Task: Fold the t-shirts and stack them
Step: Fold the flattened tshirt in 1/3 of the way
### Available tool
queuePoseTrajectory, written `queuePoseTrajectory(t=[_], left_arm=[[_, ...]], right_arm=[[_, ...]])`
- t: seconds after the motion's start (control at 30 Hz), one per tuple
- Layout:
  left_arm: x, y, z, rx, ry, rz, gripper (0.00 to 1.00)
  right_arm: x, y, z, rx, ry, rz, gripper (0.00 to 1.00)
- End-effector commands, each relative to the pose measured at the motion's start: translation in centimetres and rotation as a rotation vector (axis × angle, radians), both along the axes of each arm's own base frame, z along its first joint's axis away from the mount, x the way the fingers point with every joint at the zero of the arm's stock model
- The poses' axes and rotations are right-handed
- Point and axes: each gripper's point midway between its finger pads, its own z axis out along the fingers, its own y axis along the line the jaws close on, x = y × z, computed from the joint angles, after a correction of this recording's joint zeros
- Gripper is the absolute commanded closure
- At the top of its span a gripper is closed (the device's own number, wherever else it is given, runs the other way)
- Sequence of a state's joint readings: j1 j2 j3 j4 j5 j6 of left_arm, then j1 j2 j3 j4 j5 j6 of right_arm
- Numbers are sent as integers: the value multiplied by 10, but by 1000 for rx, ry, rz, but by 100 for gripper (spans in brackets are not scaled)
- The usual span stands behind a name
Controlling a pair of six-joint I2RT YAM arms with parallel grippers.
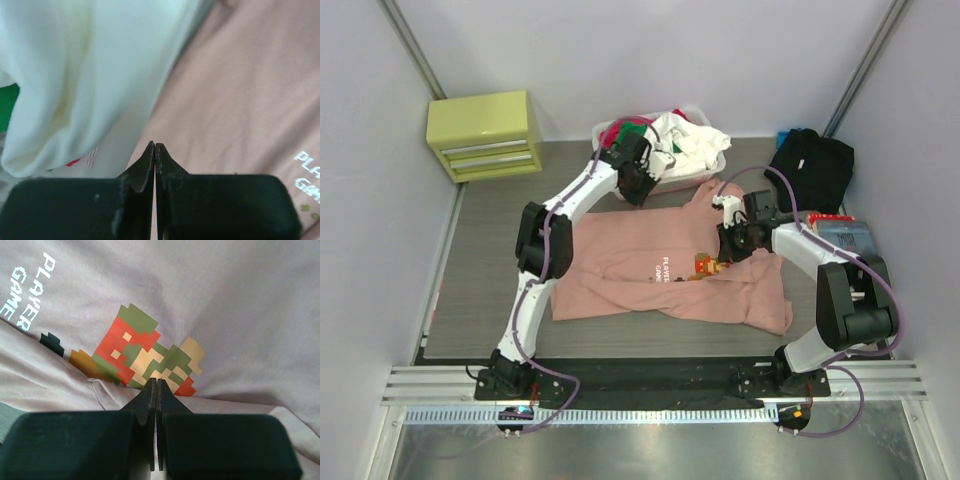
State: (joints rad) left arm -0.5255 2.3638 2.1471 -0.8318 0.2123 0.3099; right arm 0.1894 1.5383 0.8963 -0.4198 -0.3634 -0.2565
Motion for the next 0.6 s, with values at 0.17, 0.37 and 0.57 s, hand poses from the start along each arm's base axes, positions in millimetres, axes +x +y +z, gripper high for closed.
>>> queuePoseTrajectory(t=[0.17, 0.37, 0.57], left_arm=[[74, 61, 27, 21, -169, 196, 100], [60, 53, 47, -49, -175, 190, 100], [15, 46, 100, -108, -226, 147, 100]], right_arm=[[0, 4, 2, 25, -4, 21, 99], [1, 4, 5, 25, -15, 25, 99], [7, 8, 43, 66, -153, 30, 99]])
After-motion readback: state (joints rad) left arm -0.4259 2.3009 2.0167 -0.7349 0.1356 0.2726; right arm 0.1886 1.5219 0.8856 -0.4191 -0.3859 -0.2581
